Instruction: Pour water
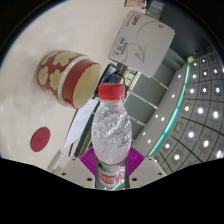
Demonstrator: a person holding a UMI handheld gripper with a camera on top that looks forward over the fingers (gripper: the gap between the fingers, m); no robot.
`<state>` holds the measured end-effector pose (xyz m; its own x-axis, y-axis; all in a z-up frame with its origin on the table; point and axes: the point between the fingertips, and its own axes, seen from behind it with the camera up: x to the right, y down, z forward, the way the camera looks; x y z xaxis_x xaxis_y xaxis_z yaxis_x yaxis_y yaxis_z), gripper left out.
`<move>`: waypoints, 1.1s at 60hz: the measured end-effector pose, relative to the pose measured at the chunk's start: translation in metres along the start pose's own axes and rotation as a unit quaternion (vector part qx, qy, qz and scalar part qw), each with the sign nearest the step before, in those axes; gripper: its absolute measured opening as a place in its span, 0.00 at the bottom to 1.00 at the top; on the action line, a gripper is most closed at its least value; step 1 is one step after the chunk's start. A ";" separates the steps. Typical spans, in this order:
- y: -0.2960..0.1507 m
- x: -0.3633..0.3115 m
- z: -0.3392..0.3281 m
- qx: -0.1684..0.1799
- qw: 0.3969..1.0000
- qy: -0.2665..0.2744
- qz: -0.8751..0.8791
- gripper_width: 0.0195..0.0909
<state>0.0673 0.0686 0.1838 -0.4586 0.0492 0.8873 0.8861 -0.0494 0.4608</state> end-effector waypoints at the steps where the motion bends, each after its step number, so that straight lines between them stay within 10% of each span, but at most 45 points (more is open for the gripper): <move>1: -0.001 -0.001 0.000 0.000 1.000 -0.002 0.000 0.19; 20: 0.020 0.001 -0.009 -0.004 0.964 -0.071 0.255 0.20; 49: 0.017 -0.069 0.001 -0.005 0.581 -0.215 0.785 0.20; 66: 0.002 -0.124 0.013 0.011 0.514 -0.230 0.826 0.21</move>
<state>0.1270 0.0750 0.0749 0.9814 0.1888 -0.0334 0.0439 -0.3913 -0.9192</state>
